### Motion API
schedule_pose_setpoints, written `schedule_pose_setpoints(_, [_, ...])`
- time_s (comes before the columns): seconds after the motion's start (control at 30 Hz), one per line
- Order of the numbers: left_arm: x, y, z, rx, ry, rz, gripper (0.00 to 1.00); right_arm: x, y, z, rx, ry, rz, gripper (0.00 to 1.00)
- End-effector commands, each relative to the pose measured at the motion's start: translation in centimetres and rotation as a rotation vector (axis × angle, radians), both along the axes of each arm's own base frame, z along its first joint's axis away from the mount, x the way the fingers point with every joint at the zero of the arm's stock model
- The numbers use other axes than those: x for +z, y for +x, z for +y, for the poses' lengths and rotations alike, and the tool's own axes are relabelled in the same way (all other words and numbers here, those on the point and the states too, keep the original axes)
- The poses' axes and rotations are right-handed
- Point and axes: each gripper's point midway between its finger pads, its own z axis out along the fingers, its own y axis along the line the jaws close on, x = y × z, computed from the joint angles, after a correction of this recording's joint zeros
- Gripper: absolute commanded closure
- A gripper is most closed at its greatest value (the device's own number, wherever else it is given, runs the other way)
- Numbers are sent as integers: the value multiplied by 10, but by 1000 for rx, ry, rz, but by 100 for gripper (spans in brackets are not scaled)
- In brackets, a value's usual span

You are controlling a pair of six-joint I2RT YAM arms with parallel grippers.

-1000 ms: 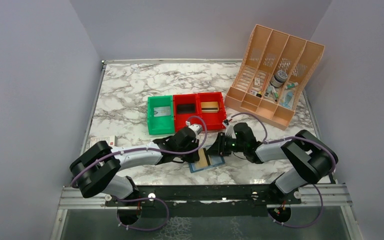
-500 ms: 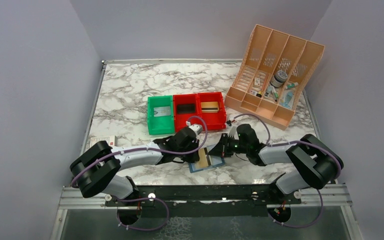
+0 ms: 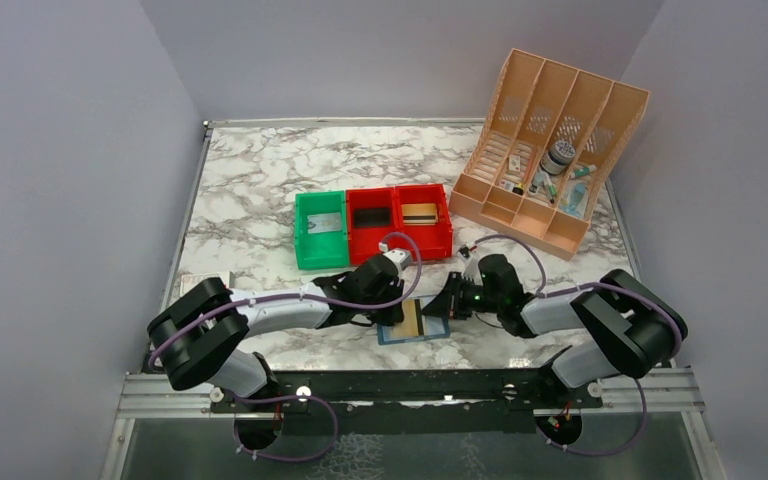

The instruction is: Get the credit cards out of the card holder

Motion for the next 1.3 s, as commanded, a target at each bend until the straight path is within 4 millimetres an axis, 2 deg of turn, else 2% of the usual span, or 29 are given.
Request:
schedule_pose_setpoints(0.0, [-9,-3,0,-31,52,5,88,-3,-3,1,19,-1,13,88])
schedule_pose_setpoints(0.17, [-12,-3,3,-25,72,9,88,-2,-6,2,8,31,31,78])
schedule_pose_setpoints(0.37, [-14,-4,5,-22,86,12,88,0,-12,9,57,82,45,78])
schedule_pose_setpoints(0.6, [-11,-3,5,-19,82,4,88,0,-17,16,134,104,43,88])
schedule_pose_setpoints(0.93, [-13,-3,7,-17,91,6,88,3,-15,17,128,110,36,97])
schedule_pose_setpoints(1.27, [-11,-3,8,-14,91,0,88,6,-10,12,81,94,17,99])
